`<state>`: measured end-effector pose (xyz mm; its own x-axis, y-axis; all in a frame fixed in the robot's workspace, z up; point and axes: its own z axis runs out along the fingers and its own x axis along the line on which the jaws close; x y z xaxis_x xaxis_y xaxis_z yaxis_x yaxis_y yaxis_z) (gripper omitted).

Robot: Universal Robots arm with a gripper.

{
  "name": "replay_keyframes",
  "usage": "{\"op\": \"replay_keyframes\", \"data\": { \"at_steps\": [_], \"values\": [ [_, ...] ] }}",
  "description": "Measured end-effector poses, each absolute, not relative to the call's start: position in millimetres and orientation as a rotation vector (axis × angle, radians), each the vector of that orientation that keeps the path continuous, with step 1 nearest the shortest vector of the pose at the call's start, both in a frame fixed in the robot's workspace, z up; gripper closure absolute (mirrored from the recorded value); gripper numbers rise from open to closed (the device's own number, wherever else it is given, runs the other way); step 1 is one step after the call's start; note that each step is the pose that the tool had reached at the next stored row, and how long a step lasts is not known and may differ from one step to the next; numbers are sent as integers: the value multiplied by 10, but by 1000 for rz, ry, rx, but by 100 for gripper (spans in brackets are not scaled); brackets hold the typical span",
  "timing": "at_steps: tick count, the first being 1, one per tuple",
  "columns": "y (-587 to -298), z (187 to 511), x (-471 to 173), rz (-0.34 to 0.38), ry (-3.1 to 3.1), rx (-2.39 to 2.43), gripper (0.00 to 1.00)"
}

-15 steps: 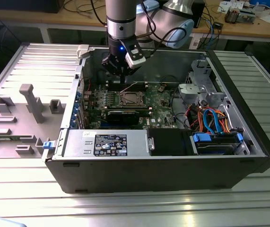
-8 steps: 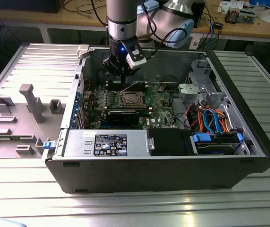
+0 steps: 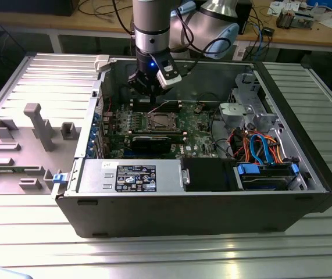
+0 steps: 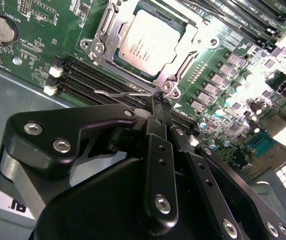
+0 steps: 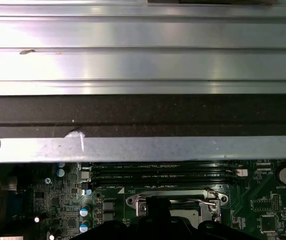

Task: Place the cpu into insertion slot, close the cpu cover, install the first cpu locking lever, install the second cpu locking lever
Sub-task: 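Install the first cpu locking lever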

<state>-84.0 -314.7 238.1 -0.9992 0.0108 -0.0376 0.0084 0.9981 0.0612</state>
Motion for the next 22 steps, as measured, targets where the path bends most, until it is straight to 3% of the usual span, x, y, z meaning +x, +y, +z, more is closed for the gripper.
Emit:
{"op": "replay_keyframes", "data": {
  "at_steps": [22],
  "values": [
    [-3144, 2330, -789, 127, 3101, 9, 89]
  ]
}}
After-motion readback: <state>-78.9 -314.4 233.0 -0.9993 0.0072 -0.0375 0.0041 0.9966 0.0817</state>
